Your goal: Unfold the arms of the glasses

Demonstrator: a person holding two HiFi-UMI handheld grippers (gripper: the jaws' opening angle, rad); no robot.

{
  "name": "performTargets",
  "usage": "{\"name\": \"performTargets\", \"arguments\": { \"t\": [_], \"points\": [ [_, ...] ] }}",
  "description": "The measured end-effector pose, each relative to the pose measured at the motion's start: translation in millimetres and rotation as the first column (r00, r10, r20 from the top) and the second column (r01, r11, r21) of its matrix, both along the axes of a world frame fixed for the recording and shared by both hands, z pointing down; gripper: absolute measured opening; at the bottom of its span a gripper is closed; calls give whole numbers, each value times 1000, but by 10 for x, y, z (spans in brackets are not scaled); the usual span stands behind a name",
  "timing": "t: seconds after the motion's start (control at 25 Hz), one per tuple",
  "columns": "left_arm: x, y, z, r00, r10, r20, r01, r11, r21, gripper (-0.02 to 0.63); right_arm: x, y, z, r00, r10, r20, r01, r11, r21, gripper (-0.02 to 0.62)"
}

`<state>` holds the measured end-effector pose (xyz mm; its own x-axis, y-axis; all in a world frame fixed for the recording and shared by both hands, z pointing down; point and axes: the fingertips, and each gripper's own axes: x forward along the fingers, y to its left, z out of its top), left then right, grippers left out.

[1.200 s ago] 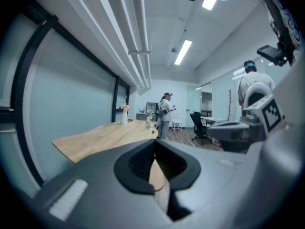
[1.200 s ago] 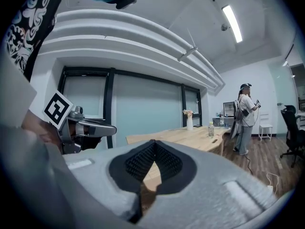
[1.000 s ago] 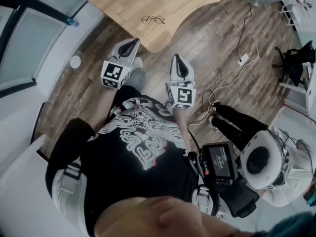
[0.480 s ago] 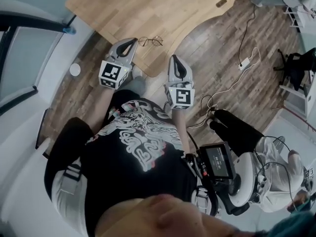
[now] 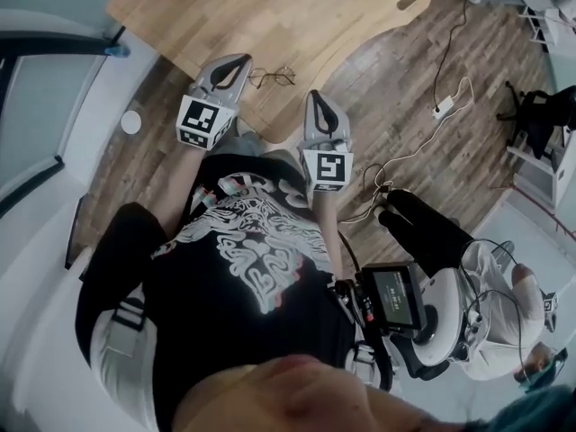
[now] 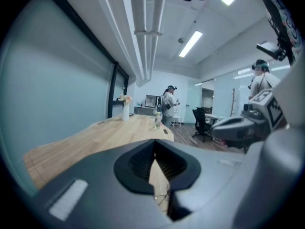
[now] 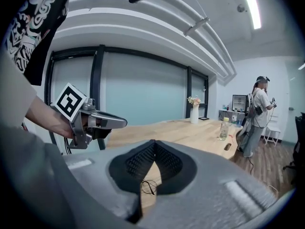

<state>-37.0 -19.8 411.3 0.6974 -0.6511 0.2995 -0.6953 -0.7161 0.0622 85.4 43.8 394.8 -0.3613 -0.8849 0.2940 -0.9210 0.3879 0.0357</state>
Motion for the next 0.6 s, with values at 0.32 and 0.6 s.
{"name": "performTargets", "arguments": {
  "t": [0.32, 0.6],
  "points": [
    [18, -13, 21, 1000, 17, -5, -17, 1000, -3, -11, 58, 36, 20, 1000, 13, -25, -14, 1000, -26, -2],
    [-86, 16, -7, 1000, -2, 11, 2, 1000, 18, -11, 17, 44, 66, 1000, -11, -29, 10, 999, -45, -2]
  ]
}}
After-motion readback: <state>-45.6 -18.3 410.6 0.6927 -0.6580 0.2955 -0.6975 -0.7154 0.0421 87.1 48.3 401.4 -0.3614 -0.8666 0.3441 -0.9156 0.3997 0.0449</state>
